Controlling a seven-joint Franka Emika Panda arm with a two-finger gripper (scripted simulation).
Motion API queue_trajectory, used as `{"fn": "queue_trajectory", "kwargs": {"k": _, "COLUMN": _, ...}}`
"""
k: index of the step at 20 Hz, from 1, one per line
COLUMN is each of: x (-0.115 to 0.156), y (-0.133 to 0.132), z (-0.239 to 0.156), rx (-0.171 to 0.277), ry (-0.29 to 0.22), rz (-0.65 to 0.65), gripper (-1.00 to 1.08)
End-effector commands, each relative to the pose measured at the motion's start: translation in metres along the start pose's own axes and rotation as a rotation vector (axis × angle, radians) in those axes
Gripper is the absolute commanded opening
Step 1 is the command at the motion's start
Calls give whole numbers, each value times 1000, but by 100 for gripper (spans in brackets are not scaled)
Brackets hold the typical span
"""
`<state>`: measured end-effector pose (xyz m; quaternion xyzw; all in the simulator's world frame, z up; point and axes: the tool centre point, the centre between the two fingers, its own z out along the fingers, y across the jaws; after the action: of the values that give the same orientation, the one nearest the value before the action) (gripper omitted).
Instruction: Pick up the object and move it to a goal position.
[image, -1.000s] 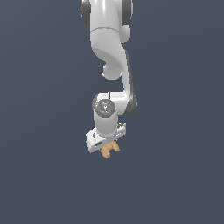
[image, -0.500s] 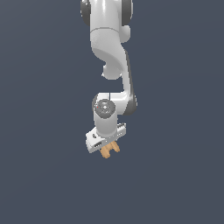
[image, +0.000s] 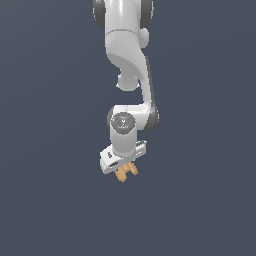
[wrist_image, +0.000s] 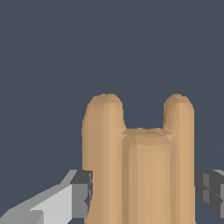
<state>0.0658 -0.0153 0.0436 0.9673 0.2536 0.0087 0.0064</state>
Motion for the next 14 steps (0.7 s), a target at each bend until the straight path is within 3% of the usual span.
{"fn": "queue_trajectory", "kwargs": {"k": 1, "x": 9, "y": -20, "z": 1, "rx": 7, "ry": -4, "rz": -8, "gripper": -100}}
{"fn": "queue_trajectory", "kwargs": {"k": 14, "x": 77, "y": -133, "z": -17, "rx": 15, "ry": -12, "rz": -10, "gripper": -100}}
